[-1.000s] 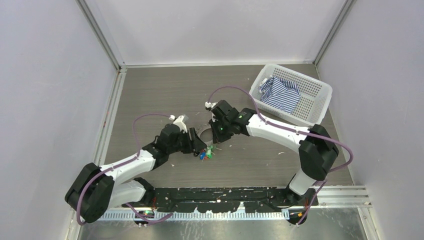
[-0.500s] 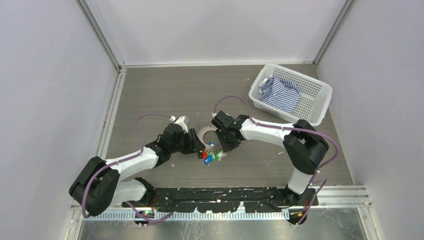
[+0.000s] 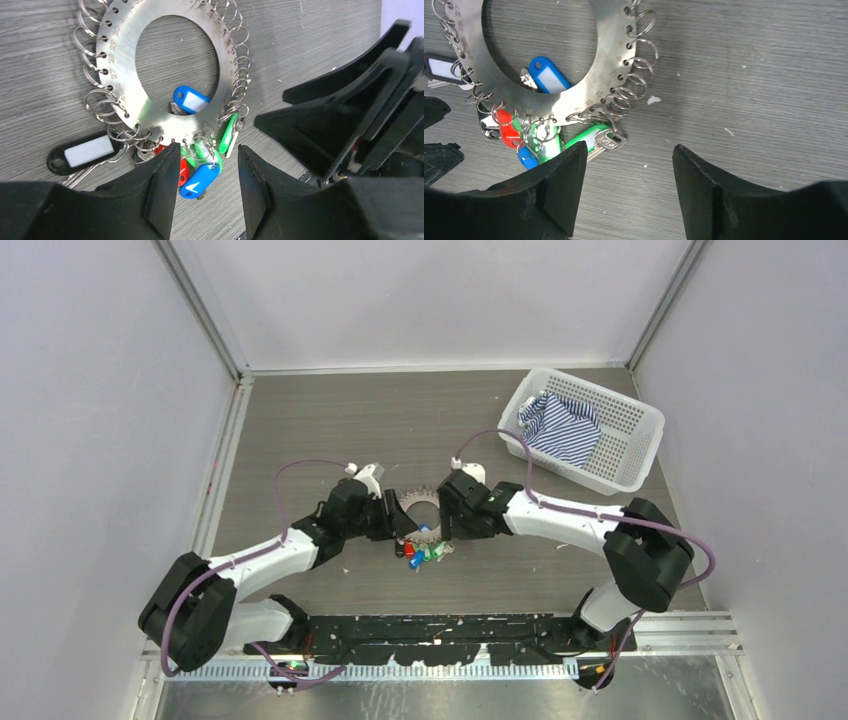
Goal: Remove the keys from the keyring
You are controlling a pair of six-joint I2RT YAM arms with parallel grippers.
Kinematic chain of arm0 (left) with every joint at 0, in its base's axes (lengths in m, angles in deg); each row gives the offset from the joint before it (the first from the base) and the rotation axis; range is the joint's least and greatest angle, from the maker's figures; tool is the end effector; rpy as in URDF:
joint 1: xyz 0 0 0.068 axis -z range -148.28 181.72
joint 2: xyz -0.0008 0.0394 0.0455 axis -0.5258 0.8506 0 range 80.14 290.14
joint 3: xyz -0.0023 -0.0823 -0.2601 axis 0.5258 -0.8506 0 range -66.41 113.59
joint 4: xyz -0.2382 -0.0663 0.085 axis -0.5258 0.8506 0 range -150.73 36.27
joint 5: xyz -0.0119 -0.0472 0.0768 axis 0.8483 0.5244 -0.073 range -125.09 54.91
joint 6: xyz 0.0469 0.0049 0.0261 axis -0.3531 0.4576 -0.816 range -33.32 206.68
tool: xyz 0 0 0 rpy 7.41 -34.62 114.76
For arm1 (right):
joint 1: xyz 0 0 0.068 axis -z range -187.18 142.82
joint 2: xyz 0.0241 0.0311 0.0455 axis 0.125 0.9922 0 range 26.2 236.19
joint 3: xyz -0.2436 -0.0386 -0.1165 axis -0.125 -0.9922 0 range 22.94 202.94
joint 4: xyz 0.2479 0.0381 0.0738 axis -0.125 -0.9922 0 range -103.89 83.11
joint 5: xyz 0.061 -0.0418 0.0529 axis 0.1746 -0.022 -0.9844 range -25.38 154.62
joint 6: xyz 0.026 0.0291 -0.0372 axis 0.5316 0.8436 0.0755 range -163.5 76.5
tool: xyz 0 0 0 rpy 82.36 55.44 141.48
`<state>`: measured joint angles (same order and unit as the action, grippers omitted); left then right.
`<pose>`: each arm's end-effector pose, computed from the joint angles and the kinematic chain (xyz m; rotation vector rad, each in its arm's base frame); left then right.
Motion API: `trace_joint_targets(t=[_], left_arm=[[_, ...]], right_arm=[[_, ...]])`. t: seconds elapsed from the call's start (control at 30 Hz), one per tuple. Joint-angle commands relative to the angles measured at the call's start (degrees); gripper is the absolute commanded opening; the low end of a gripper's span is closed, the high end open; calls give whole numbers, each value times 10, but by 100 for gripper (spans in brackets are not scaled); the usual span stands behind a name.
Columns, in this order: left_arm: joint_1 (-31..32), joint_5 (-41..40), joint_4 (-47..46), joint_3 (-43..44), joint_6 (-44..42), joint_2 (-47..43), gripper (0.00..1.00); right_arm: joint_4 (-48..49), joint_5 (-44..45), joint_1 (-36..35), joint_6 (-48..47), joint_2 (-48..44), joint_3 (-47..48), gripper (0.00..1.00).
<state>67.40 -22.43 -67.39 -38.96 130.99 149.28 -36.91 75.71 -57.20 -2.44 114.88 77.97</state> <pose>0.1888 -0.1451 0.1796 -0.0418 2.3577 -0.9872 0.1976 0.2251 0.1939 -0.1483 2.6688 0.2641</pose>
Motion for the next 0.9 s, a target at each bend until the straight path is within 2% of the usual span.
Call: trace_joint_targets(t=[0.0,0.37,0.43,0.5,0.53,0.67,0.87], left_arm=[[7,12,-1,29,-11,-9,48],[19,0,0,36,-7,-2,48],[21,-1,-1,37,-5,0,48],[24,-2,0,38,-5,0,48],[24,-2,2,38,-5,0,48],[25,1,14,45,-12,11,48],[35,10,28,65,-19,31,46]], right_arm=[[22,49,-35,42,22,15,70],[16,79,-57,30,114,36,76],[11,79,-57,28,112,30,70],[8,78,-57,27,91,12,59],[2,78,-58,24,80,5,58],[-31,82,-57,5,44,-12,53],[-74,87,-55,-14,-5,-30,53]])
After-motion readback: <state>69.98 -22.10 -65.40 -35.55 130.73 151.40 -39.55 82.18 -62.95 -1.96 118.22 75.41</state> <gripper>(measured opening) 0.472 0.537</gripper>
